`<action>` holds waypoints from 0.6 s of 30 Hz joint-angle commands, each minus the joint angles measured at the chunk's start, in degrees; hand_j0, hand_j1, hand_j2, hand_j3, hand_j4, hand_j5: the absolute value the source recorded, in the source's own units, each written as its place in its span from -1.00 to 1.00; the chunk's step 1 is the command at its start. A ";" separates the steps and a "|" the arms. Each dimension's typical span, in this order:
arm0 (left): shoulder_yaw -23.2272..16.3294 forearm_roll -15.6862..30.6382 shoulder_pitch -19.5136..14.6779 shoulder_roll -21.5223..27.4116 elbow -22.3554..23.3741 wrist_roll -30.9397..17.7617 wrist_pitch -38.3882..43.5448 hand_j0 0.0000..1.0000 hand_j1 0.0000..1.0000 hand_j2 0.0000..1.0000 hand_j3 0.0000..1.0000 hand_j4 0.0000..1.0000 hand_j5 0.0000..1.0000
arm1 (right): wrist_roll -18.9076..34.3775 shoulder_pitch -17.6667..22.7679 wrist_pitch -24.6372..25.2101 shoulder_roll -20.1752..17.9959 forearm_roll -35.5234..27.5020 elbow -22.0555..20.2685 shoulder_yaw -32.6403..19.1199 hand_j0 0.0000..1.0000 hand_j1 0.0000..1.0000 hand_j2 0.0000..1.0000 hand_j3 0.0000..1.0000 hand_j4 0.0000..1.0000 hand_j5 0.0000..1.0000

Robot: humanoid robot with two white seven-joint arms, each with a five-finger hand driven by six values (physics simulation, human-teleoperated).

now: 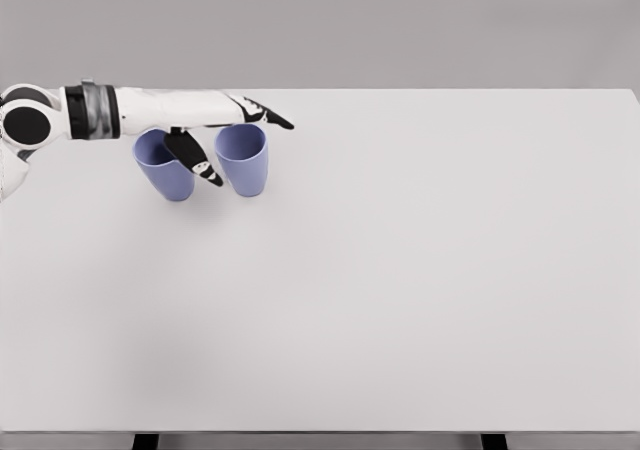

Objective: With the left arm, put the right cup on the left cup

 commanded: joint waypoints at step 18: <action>0.66 -1.43 -0.18 -2.34 4.16 0.02 0.16 1.00 1.00 1.00 1.00 1.00 1.00 | 0.01 0.00 -0.01 0.00 0.02 0.01 -0.01 1.00 1.00 1.00 1.00 1.00 1.00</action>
